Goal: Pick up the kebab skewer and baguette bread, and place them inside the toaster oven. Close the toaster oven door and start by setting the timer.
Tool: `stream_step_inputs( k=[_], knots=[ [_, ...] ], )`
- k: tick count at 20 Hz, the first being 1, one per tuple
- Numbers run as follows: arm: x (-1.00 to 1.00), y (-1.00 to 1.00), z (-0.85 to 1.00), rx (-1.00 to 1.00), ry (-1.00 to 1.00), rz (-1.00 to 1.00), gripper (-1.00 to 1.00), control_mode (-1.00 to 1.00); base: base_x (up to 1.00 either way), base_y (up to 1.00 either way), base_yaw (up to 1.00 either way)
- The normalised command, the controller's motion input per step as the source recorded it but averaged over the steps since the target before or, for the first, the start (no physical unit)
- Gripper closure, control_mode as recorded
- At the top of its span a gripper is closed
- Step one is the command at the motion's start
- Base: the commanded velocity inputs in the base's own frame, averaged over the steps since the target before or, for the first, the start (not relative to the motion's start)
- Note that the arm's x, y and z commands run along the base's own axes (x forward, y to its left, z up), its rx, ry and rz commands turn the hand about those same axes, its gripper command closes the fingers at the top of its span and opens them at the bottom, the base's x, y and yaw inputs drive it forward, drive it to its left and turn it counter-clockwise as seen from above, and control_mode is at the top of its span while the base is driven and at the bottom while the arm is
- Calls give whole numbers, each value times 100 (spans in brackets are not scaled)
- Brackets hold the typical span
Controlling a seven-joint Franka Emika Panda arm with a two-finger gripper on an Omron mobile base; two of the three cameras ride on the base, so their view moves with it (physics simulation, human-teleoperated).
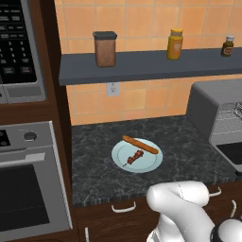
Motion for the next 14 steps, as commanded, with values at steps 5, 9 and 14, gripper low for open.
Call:
stream_step_inputs(
  k=[5, 9, 14],
  knots=[
    [0, -28, -29, 0, -10, 0, -100, -100, 0, 0, 0],
    [2, -9, -18, -1, -13, 3, -100, -100, 0, 0, 0],
    [4, -7, -3, -7, -3, 4, -100, -100, 0, 0, 0]
  ],
)
